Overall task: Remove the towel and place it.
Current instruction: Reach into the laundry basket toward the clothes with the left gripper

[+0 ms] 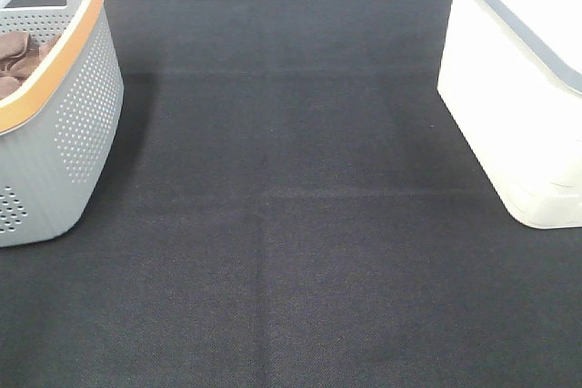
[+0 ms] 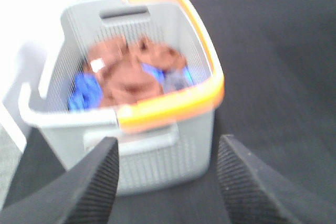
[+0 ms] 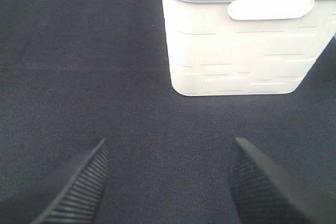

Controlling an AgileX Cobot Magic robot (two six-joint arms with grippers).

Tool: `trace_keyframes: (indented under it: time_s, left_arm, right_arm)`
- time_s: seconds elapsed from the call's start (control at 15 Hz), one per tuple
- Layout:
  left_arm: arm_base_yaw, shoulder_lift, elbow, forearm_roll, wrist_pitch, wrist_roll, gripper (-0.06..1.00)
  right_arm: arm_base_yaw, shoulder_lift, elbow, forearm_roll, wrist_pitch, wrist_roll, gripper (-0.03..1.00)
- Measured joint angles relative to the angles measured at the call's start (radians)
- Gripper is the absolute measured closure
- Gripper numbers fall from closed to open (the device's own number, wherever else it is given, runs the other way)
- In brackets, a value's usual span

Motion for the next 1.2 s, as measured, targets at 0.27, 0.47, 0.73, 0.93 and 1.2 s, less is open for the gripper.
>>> trace_keyframes:
  time_s: [0.27,0.47,0.73,0.93,1.2]
  left_arm:
    - [0.0,0.353,-0.156,0.012,-0.153,-0.002,0.4]
    - [0.0,0.642,-0.336,0.04,-0.163,-0.002,0.4]
    - [0.0,0.906,-0.496,0.079,-0.164,-0.002,0.4]
    - [0.0,1.047,-0.585,0.139,-0.157,-0.031,0.4]
    - [0.0,1.249,-0.746,0.297,-0.046,-0.176,0.4]
  right_arm:
    - [0.0,0.0,0.0,0.0,0.0,0.0,0.34]
    - [0.0,0.0,0.0,0.0,0.0,0.0,0.34]
    - [0.0,0.0,0.0,0.0,0.0,0.0,0.34]
    - [0.0,0.0,0.0,0.0,0.0,0.0,0.34]
    - [0.0,0.0,0.0,0.0,0.0,0.0,0.34]
